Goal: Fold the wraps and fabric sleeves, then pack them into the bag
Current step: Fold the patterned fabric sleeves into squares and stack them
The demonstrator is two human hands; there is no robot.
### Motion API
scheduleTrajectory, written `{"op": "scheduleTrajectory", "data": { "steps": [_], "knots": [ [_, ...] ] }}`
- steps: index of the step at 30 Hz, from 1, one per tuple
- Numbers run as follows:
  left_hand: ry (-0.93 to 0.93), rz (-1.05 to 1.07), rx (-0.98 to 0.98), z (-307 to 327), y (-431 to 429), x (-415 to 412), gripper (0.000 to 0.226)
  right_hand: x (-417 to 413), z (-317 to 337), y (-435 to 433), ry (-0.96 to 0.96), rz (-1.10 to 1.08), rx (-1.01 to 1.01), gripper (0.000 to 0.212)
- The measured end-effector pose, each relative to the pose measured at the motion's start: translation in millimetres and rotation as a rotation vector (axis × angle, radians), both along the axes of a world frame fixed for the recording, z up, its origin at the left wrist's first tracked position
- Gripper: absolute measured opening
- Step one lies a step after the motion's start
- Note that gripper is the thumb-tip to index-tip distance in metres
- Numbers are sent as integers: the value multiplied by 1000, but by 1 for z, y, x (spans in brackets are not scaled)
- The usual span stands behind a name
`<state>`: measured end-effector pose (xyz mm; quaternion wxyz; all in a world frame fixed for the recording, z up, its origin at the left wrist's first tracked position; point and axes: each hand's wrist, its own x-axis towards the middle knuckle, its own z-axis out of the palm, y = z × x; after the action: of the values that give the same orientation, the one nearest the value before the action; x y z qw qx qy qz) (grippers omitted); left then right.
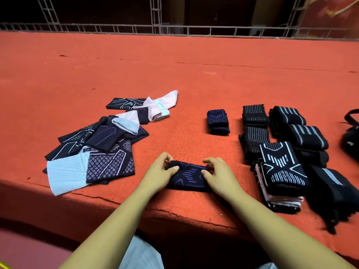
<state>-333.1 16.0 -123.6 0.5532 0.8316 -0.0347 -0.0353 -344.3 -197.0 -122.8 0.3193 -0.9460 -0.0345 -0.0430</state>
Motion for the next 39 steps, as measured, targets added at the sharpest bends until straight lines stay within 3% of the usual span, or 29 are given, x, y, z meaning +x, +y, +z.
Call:
{"op": "scheduleTrajectory", "data": {
  "steps": [3, 8, 14, 18, 22, 27, 33, 39],
  "knots": [
    [-3, -113, -192, 22, -4, 3, 20, 4, 23, 1, -21, 166, -40, 52],
    [-38, -191, -375, 67, -11, 24, 21, 14, 61, 1, 71, 319, 296, 18],
    [63, 22, -726, 88, -43, 64, 13, 46, 85, 2, 75, 47, 669, 24],
    [122, -49, -552, 88, -77, 90, 8, 82, 110, -3, 106, -154, 967, 18],
    [92, 16, -550, 91, -106, 132, 13, 119, 127, -25, 147, -288, 791, 17],
    [117, 39, -492, 81, -137, 185, 24, 183, 120, -55, 103, -434, 542, 34],
    [-26, 65, -104, 42, -150, 239, 25, 240, 90, -70, 148, -480, 317, 11],
    [-83, 33, 89, 5, -158, 254, 15, 240, 70, -74, 188, -474, 85, 29]
  ]
}}
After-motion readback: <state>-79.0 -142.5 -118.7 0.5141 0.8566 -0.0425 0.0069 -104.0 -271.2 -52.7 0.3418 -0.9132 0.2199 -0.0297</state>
